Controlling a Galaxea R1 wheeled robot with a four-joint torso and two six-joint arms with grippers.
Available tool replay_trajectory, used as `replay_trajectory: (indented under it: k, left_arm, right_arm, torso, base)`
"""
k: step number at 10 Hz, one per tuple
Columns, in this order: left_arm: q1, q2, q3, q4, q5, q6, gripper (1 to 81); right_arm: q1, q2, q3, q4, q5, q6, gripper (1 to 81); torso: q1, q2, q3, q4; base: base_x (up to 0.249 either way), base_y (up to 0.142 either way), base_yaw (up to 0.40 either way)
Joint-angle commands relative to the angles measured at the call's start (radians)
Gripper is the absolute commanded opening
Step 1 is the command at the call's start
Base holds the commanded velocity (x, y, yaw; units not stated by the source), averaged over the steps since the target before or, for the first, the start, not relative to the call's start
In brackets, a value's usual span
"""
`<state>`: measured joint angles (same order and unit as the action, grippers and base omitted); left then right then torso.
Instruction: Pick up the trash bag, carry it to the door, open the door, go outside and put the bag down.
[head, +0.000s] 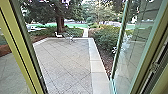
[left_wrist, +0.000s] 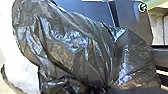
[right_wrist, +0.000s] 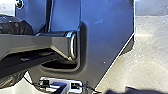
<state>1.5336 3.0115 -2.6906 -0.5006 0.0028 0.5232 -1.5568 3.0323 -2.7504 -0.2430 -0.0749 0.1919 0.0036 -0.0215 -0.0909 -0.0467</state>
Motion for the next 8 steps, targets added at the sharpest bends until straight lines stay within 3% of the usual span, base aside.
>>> replay_trajectory:
  k: [1, 4, 8]
  left_arm:
    - [-0.034, 0.003, 0.006, 0.007, 0.077, 0.004, 1.0]
    - [-0.033, 0.001, 0.006, 0.007, 0.077, 0.004, 1.0]
    - [-0.033, 0.005, 0.006, 0.007, 0.077, 0.004, 1.0]
  right_arm:
    - [0.037, -0.002, 0.005, -0.001, -0.059, 0.001, 81.1]
    - [0.036, -0.001, 0.008, -0.001, -0.057, 0.001, 81.1]
    - [0.025, 0.001, 0.014, -0.007, -0.057, 0.001, 81.1]
  torso:
    - [0.0, 0.0, 0.0, 0.0]
    - [0.0, 0.0, 0.0, 0.0]
    - [-0.002, -0.001, 0.0, 0.0]
  base:
    - [0.0, 0.0, 0.0]
    - [0.0, 0.0, 0.0]
    - [0.077, 0.0, 0.0]
